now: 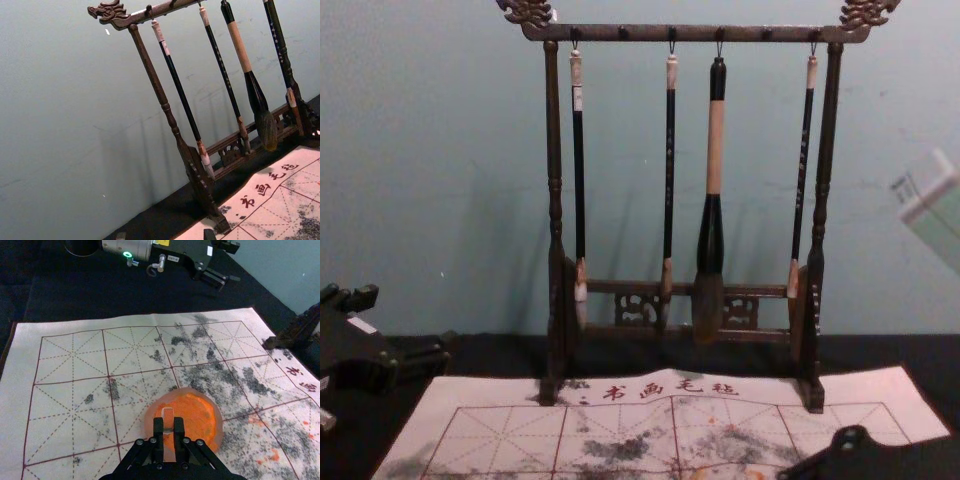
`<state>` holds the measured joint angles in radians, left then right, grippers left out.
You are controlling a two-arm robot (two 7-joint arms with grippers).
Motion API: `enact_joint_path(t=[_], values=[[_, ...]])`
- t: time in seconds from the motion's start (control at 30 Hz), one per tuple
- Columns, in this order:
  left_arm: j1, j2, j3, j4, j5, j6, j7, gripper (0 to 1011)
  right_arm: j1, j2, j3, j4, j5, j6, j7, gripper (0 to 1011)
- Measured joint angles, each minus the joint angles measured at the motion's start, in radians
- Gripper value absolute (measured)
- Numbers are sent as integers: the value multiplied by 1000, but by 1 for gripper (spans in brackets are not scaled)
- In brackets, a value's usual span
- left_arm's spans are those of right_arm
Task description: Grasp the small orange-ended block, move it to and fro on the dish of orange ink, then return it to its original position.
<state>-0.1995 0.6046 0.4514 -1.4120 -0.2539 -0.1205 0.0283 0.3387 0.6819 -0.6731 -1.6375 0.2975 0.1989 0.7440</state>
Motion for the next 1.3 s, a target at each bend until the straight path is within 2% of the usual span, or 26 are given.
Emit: enact_joint_path(t=[0.37, 0.7, 0.93, 1.3], values=[[0, 0, 0, 0, 0, 0, 0, 1001, 47, -40, -30, 48, -16, 18, -4, 80], [0, 0, 0, 0, 0, 0, 0, 1001, 73, -61, -32, 86, -26, 37, -27, 81], [0, 0, 0, 0, 0, 0, 0, 1001, 72, -52, -18, 82, -28, 46, -37, 81], [0, 0, 0, 0, 0, 0, 0, 1001, 38, -5, -1, 17, -18, 52, -37, 80]])
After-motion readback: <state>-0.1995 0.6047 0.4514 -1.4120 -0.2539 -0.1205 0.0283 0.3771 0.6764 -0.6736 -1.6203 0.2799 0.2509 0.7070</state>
